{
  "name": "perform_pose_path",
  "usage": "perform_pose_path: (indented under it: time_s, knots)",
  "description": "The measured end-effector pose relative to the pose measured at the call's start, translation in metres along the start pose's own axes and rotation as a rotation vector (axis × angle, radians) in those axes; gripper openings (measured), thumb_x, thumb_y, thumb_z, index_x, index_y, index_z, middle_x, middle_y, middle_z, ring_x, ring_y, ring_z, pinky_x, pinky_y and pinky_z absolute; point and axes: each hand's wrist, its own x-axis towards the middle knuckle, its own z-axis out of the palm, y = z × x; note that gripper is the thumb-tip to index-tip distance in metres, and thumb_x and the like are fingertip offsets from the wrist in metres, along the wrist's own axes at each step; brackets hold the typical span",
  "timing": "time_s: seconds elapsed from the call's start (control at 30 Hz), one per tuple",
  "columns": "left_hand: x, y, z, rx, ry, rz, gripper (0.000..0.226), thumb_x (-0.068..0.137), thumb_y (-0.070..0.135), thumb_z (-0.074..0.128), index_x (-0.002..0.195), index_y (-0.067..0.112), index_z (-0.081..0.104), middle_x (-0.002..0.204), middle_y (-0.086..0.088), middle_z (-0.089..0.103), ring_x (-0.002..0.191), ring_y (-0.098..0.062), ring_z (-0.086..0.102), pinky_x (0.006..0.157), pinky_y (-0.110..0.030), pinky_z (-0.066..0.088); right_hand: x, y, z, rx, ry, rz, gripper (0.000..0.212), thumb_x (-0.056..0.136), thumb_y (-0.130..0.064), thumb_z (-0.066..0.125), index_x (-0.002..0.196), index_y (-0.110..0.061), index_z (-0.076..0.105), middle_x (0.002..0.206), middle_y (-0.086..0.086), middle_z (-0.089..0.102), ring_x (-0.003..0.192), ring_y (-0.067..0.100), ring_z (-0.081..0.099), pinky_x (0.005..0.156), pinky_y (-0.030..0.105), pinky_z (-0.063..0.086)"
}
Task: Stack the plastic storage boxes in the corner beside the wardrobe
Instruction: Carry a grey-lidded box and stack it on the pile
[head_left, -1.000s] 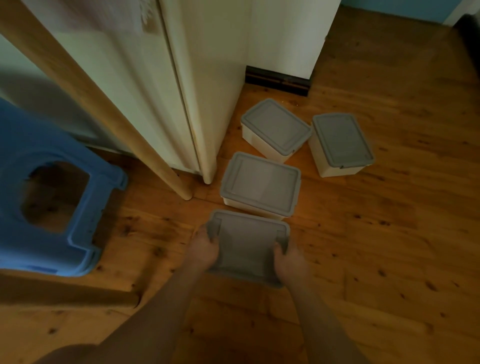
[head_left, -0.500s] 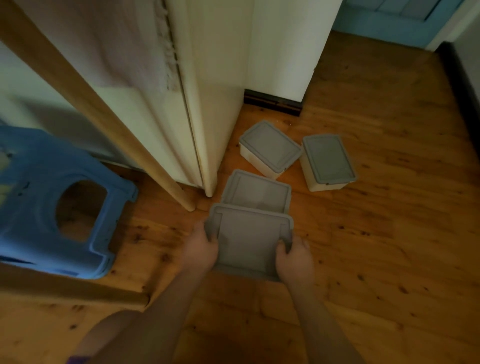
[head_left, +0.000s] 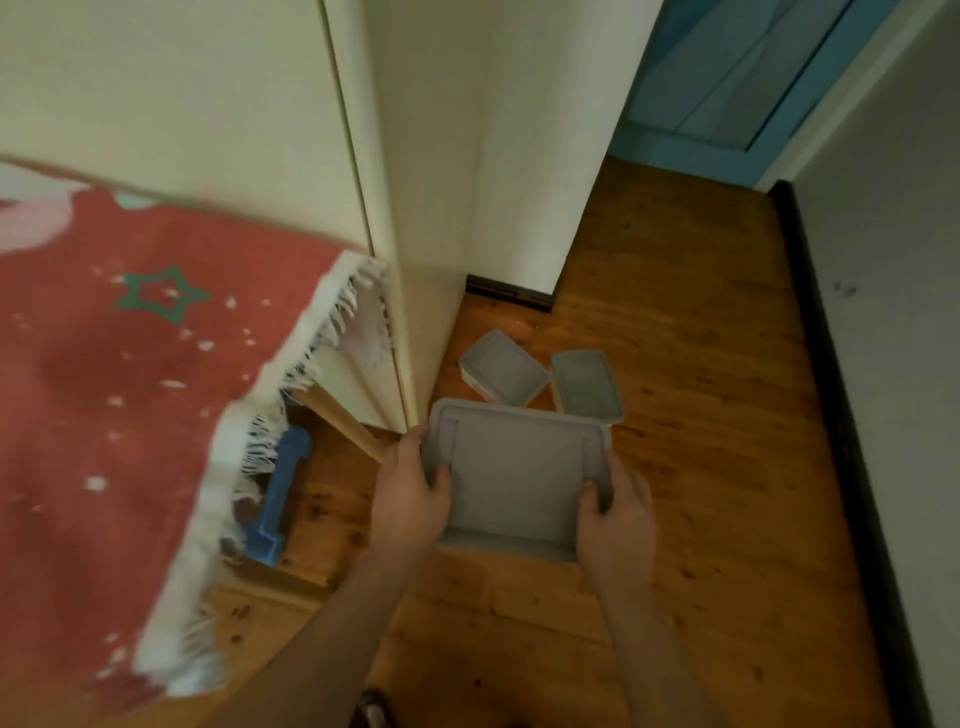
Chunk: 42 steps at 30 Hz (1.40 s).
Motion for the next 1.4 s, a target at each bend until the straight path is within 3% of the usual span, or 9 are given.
perform_pose_path:
  time_s: [0.13, 0.27, 0.37, 0.53, 0.67, 1.1, 1.27, 1.4]
  knots:
    - [-0.026, 0.066, -0.063, -0.044, 0.008, 0.044, 0.052, 0.094, 0.027, 0.059, 0.142, 0.023, 0.041, 0.136, 0.001, 0.049, 0.121, -0.017, 0.051, 0.099, -0.031, 0.044, -0.022, -0.059, -0.081, -0.018, 0.016, 0.012, 0.050, 0.099, -0.022, 0.053, 0.147, -0.018, 0.043, 0.150, 0.009, 0.039, 0.137, 0.029, 0.037, 0.108, 0.038, 0.035]
    - [-0.049, 0.118, -0.123, -0.103, 0.016, 0.083, 0.050, 0.093, 0.026, 0.061, 0.140, 0.025, 0.043, 0.133, 0.005, 0.050, 0.114, -0.011, 0.051, 0.096, -0.033, 0.047, -0.043, -0.105, -0.141, 0.042, 0.057, -0.045, 0.047, 0.099, -0.022, 0.053, 0.146, -0.020, 0.045, 0.148, 0.006, 0.041, 0.133, 0.027, 0.041, 0.106, 0.037, 0.036]
    - [-0.065, 0.146, -0.158, -0.142, 0.032, 0.116, 0.050, 0.092, 0.024, 0.063, 0.138, 0.025, 0.045, 0.126, 0.009, 0.054, 0.107, -0.005, 0.051, 0.089, -0.025, 0.045, -0.056, -0.137, -0.174, 0.087, 0.110, -0.035, 0.046, 0.098, -0.022, 0.054, 0.144, -0.023, 0.047, 0.148, 0.005, 0.042, 0.135, 0.026, 0.040, 0.109, 0.039, 0.035]
    - [-0.086, 0.193, -0.212, -0.175, 0.120, 0.180, 0.048, 0.090, 0.017, 0.066, 0.134, 0.024, 0.048, 0.116, 0.017, 0.050, 0.105, -0.004, 0.049, 0.088, -0.025, 0.044, -0.076, -0.181, -0.218, 0.187, 0.173, -0.053, 0.046, 0.098, -0.021, 0.055, 0.143, -0.024, 0.050, 0.146, 0.003, 0.045, 0.134, 0.022, 0.041, 0.109, 0.033, 0.032]
    - [-0.109, 0.217, -0.247, -0.190, 0.196, 0.238, 0.047, 0.089, 0.015, 0.066, 0.133, 0.023, 0.051, 0.117, 0.014, 0.051, 0.106, -0.006, 0.051, 0.089, -0.025, 0.042, -0.093, -0.205, -0.242, 0.259, 0.197, -0.083, 0.044, 0.097, -0.021, 0.056, 0.140, -0.025, 0.052, 0.143, 0.001, 0.048, 0.132, 0.020, 0.043, 0.109, 0.037, 0.036]
    - [-0.222, 0.211, -0.307, -0.228, 0.483, 0.135, 0.043, 0.090, 0.024, 0.066, 0.128, 0.032, 0.049, 0.117, 0.018, 0.054, 0.104, -0.002, 0.053, 0.086, -0.025, 0.049, -0.163, -0.252, -0.298, 0.313, 0.058, -0.295, 0.042, 0.096, -0.017, 0.057, 0.137, -0.022, 0.056, 0.138, -0.002, 0.052, 0.126, 0.019, 0.048, 0.102, 0.034, 0.038]
    - [-0.266, 0.199, -0.335, -0.236, 0.568, 0.074, 0.042, 0.092, 0.024, 0.063, 0.131, 0.032, 0.047, 0.116, 0.019, 0.050, 0.102, -0.002, 0.051, 0.080, -0.019, 0.041, -0.199, -0.272, -0.303, 0.328, -0.048, -0.345, 0.042, 0.097, -0.020, 0.057, 0.139, -0.023, 0.055, 0.142, -0.002, 0.050, 0.129, 0.019, 0.047, 0.105, 0.035, 0.037]
    - [-0.292, 0.184, -0.366, -0.234, 0.651, 0.023, 0.040, 0.093, 0.023, 0.063, 0.130, 0.030, 0.048, 0.117, 0.017, 0.051, 0.104, -0.005, 0.053, 0.084, -0.024, 0.049, -0.222, -0.297, -0.292, 0.326, -0.120, -0.413, 0.042, 0.097, -0.022, 0.057, 0.138, -0.025, 0.054, 0.141, -0.002, 0.050, 0.126, 0.020, 0.049, 0.100, 0.034, 0.040]
